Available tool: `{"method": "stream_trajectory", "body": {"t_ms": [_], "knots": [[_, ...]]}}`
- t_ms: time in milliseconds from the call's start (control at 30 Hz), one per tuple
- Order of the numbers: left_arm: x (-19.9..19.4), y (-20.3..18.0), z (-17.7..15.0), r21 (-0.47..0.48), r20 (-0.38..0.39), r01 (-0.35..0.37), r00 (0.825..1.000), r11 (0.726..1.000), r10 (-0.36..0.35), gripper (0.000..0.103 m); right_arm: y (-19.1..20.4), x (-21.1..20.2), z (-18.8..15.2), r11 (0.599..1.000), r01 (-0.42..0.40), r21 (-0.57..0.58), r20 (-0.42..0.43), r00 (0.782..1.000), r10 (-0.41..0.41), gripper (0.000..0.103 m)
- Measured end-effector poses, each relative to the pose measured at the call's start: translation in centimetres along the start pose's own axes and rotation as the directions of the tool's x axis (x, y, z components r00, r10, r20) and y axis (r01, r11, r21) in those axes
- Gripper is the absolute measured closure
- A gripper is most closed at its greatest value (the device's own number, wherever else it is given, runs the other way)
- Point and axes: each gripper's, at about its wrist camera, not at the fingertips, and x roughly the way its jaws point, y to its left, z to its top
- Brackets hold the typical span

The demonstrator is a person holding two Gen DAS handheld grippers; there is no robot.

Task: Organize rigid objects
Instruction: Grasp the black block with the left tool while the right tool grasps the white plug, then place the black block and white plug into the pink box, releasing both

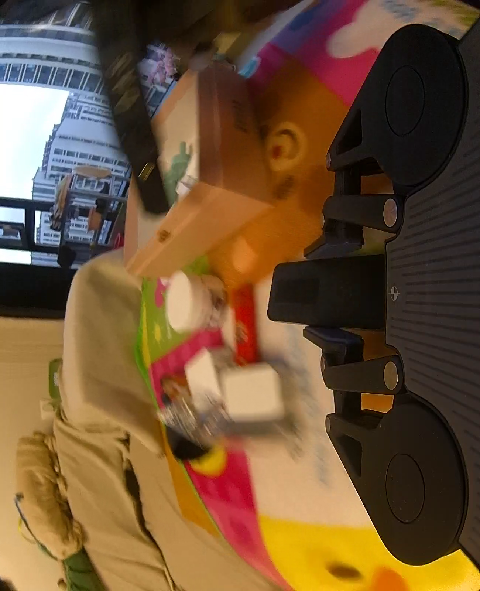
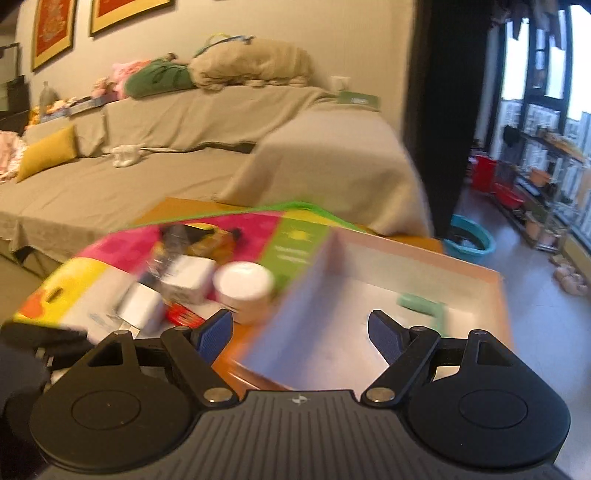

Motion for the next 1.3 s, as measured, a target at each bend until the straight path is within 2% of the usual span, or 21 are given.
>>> {"method": "stream_trajectory", "body": {"t_ms": [133, 200, 233, 300, 433, 500, 600, 767, 900, 1000, 1133, 1233, 1300], "knots": [[-3.2, 1.8, -2.4, -0.029, -0.014, -0.038, 0.999, 0.999, 0.037, 0.06, 3.6, 2.0, 1.6, 0.99, -0.14, -0.001, -0.038, 0.989, 0.14, 0.022], [-4.3, 2.6, -3.2, -0.054, -0.017, -0.05, 0.999, 0.997, 0.049, 0.06, 5.9, 3.6, 2.1, 0.981, -0.195, -0.013, -0.057, 0.979, 0.194, 0.026], [-4.8, 2.9, -3.5, -0.067, -0.014, -0.051, 0.999, 0.996, 0.05, 0.06, 6.9, 4.4, 2.2, 0.978, -0.206, -0.027, -0.067, 0.977, 0.204, 0.029], [-5.3, 3.1, -4.0, -0.086, -0.001, -0.049, 0.999, 0.995, 0.049, 0.059, 8.9, 6.5, 2.3, 0.973, -0.226, -0.044, -0.112, 0.969, 0.22, 0.045], [-5.5, 3.1, -4.1, -0.099, 0.014, -0.054, 0.998, 0.994, 0.056, 0.059, 11.0, 9.9, 2.2, 0.967, -0.253, 0.0, -0.19, 0.95, 0.249, 0.048], [-5.5, 3.1, -4.1, -0.099, 0.016, -0.055, 0.998, 0.994, 0.056, 0.059, 11.4, 10.4, 1.9, 0.968, -0.249, 0.011, -0.205, 0.947, 0.246, 0.057], [-5.5, 3.2, -4.1, -0.1, 0.022, -0.046, 0.999, 0.994, 0.049, 0.059, 11.3, 8.8, 1.4, 0.965, -0.261, -0.01, -0.196, 0.947, 0.254, 0.065], [-5.4, 3.0, -4.1, -0.1, 0.027, -0.051, 0.998, 0.994, 0.054, 0.059, 9.6, 3.7, 0.2, 0.961, -0.27, -0.059, -0.157, 0.953, 0.259, 0.069], [-5.4, 2.7, -3.9, -0.098, 0.019, -0.036, 0.999, 0.995, 0.038, 0.059, 7.7, -0.3, -1.1, 0.961, -0.274, -0.046, -0.149, 0.953, 0.264, 0.069], [-5.4, 2.1, -3.7, -0.083, 0.006, 0.021, 1.0, 0.996, -0.02, 0.06, 5.6, -3.2, -2.6, 0.968, -0.251, -0.029, -0.144, 0.959, 0.244, 0.069], [-5.6, 0.2, -3.3, -0.042, 0.002, 0.101, 0.995, 0.994, -0.101, 0.06, 2.5, -6.7, -4.5, 0.992, -0.125, -0.007, -0.111, 0.986, 0.123, 0.069], [-5.9, -1.5, -1.5, -0.014, 0.021, 0.188, 0.982, 0.982, -0.188, 0.06, 0.2, -8.7, -5.8, 0.997, -0.063, 0.046, -0.107, 0.992, 0.068, 0.069], [-6.2, -2.7, 0.7, 0.037, 0.062, 0.225, 0.972, 0.974, -0.227, 0.06, -1.1, -10.0, -6.8, 0.997, -0.032, 0.074, -0.103, 0.994, 0.04, 0.069]]}}
